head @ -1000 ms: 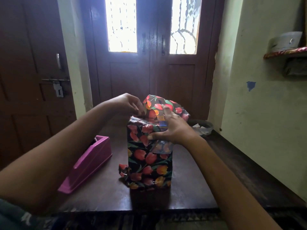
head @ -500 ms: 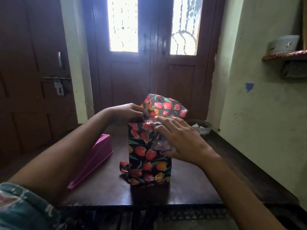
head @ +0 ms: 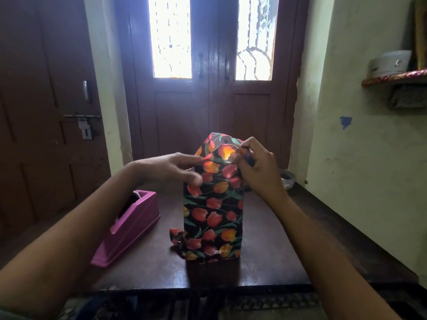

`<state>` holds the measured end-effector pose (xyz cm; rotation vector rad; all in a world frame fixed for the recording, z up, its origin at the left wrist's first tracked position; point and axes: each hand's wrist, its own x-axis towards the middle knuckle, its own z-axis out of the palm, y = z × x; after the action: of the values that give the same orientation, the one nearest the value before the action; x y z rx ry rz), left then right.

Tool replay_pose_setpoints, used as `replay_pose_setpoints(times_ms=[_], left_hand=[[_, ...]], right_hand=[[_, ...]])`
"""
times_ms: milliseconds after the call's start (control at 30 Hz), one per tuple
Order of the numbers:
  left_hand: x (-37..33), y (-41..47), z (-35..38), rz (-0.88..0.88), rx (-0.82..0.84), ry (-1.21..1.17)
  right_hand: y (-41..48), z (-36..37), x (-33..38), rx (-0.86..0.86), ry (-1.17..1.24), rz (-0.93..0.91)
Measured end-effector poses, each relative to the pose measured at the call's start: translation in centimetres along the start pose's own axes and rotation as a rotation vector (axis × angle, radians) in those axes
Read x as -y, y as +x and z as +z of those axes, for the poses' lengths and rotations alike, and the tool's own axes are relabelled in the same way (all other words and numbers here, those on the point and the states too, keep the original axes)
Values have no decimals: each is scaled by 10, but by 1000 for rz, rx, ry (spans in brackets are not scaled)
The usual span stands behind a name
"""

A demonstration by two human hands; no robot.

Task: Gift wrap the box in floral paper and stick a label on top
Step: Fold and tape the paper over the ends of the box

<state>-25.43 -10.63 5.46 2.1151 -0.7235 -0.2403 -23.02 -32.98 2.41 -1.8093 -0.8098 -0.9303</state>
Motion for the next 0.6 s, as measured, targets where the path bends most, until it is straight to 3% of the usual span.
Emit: replay_pose_setpoints(times_ms=[100, 200, 300, 367, 467, 600], left_hand=[[9, 5, 6, 1, -85, 58], [19, 7, 10, 73, -277, -47], [28, 4, 14, 151, -368, -153], [32, 3, 17, 164, -373, -194], [37, 5, 23, 180, -381, -235], [39, 5, 28, 204, -409, -312]], right_hand=[[-1, 3, 2, -26, 73, 78], [-10, -4, -3, 37, 257, 107], [-21, -9, -20, -35, 291, 259], [-26, -6, -30, 75, 294, 423], [-34, 5, -30, 314, 367, 463], [-34, 17, -27, 284, 502, 455]])
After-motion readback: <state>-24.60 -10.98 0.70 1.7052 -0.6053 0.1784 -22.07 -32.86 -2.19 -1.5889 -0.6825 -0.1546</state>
